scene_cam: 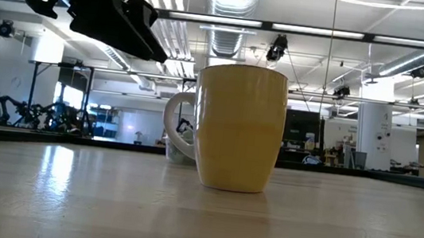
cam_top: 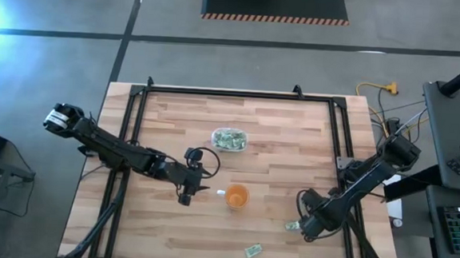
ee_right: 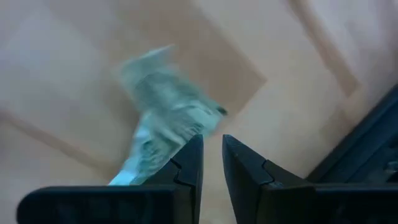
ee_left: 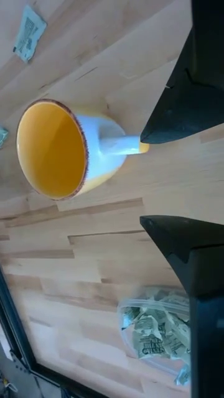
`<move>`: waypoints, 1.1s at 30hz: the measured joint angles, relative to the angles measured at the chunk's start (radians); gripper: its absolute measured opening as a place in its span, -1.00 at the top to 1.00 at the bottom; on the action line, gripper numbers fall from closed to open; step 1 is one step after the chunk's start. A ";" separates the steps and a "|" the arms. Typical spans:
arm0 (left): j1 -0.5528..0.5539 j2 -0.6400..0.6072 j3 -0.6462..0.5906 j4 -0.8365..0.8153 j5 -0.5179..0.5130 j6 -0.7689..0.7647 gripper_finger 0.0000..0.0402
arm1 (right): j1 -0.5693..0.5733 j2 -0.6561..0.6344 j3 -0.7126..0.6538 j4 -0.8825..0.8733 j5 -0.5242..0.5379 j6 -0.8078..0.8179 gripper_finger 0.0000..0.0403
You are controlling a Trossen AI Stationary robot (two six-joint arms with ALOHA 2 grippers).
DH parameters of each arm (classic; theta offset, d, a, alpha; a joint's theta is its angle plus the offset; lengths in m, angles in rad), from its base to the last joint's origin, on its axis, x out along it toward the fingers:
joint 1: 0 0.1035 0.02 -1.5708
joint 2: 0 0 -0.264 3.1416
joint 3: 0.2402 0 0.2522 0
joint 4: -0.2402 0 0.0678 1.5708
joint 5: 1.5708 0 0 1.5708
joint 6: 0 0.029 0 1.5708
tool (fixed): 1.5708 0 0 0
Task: Pick and place Stevia / Truvia into bins
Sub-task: Put the stevia packet into the transparent bin
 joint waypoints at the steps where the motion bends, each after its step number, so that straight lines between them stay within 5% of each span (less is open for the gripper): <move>1: 0.000 0.000 -0.001 0.000 0.000 -0.002 0.09 | 0.001 0.000 -0.007 -0.001 0.006 0.016 0.76; 12: 0.000 0.001 -0.003 0.000 0.000 -0.010 0.09 | 0.004 -0.003 -0.027 0.155 0.043 0.005 0.84; 18: -0.001 0.001 -0.005 0.001 0.000 -0.021 0.09 | -0.016 0.029 -0.019 0.301 0.159 -0.045 0.84; 28: -0.011 0.000 -0.005 -0.009 0.000 -0.035 0.09 | -0.154 0.132 0.048 0.731 0.297 -0.600 0.84; 33: -0.011 -0.008 -0.005 -0.018 0.000 -0.039 0.09 | -0.177 0.125 0.128 0.710 0.365 -0.756 0.83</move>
